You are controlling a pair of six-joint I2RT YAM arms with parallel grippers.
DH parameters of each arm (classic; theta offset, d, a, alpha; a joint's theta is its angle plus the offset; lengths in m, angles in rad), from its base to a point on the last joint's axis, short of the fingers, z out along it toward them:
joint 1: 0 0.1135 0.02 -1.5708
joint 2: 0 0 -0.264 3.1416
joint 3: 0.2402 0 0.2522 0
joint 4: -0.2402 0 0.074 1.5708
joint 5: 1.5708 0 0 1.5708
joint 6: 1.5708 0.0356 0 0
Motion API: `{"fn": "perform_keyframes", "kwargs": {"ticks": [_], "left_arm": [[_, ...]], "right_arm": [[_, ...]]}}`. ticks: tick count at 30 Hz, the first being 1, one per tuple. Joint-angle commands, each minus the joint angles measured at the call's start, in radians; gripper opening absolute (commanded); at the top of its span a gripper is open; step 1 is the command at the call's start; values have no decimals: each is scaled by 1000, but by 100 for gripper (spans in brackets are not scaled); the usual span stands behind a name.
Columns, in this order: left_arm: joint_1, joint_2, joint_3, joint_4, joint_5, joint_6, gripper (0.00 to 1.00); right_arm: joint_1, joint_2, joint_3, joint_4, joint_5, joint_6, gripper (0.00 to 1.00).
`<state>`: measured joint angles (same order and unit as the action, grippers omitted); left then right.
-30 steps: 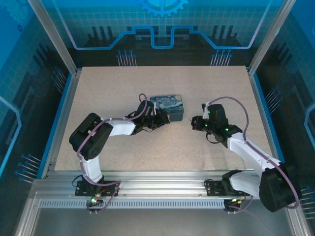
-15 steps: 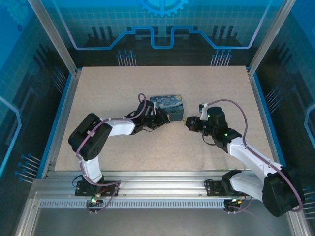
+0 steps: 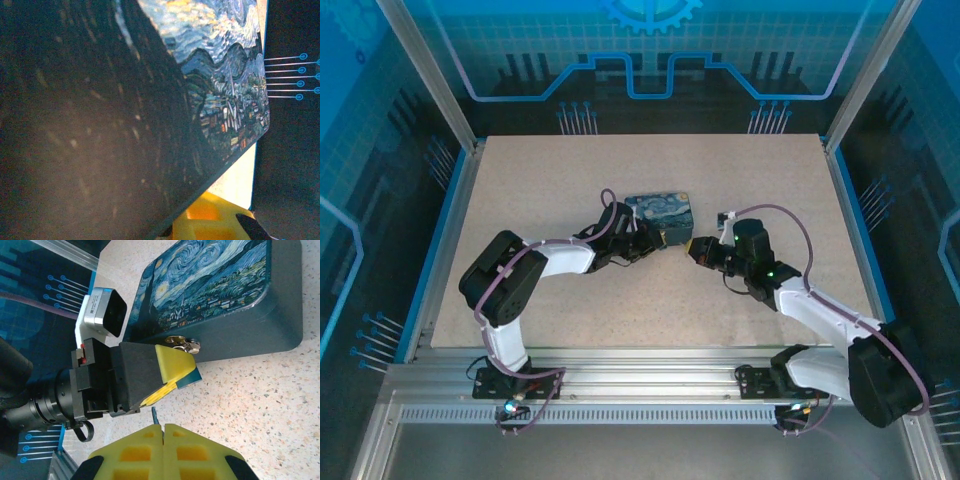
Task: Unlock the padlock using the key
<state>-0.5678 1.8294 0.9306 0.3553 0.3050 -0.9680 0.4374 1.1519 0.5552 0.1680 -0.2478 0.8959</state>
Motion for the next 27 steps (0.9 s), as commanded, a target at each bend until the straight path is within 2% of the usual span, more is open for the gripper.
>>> {"fn": "perform_keyframes", "kwargs": {"ticks": [1,8,17,27], "left_arm": [[-7,-33,37,20,23,-12,0],[-7,-27,37,34,28,-32,0],[-7,-23,50,43,32,-49,0],[-5,-18,60,53,33,-64,0]], "right_arm": [[11,6,-2,59,-10,30,0],[-8,37,11,96,-21,86,0],[-83,106,-24,249,-63,199,0],[-96,186,-106,396,-58,291,0]]}}
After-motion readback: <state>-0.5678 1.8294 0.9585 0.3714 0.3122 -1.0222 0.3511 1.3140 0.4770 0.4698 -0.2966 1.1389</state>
